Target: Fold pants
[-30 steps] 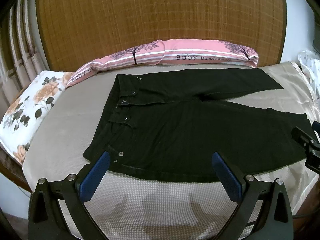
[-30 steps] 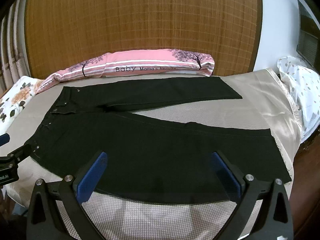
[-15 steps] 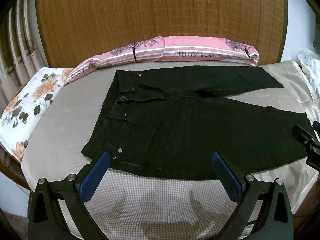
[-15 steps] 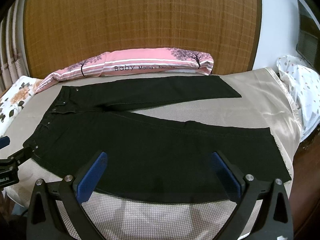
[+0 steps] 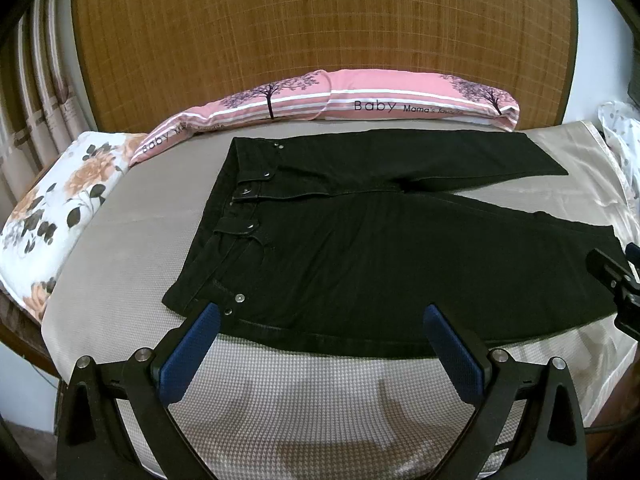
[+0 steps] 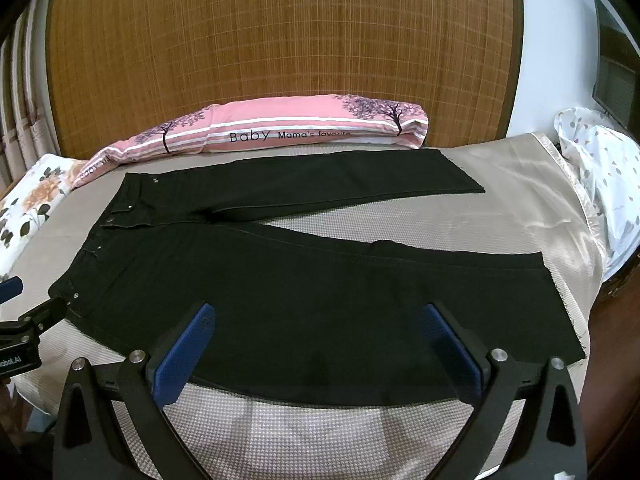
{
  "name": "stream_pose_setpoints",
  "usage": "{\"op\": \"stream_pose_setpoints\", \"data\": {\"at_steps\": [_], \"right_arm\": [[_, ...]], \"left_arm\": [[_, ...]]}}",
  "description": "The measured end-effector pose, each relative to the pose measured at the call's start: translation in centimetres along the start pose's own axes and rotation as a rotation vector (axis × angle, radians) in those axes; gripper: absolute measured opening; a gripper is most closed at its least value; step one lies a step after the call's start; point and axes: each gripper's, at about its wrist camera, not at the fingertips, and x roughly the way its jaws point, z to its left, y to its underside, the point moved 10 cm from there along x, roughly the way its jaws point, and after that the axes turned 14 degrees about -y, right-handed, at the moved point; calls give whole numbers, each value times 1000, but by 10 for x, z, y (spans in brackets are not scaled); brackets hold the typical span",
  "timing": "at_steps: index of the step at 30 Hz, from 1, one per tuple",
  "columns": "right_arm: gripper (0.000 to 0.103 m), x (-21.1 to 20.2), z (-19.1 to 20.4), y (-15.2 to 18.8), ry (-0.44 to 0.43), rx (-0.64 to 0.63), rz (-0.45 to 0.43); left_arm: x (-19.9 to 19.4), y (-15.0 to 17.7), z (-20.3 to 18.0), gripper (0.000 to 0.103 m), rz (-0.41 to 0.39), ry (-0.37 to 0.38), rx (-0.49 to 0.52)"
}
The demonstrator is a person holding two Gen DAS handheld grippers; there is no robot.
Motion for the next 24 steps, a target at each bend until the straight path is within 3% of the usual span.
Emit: {"op": "stream_pose_setpoints", "data": {"at_steps": [24], "right_arm": [[102,1,-2,3,-6,21,-9]], "left_arm": [[11,1,4,101,35,14,-14]]}}
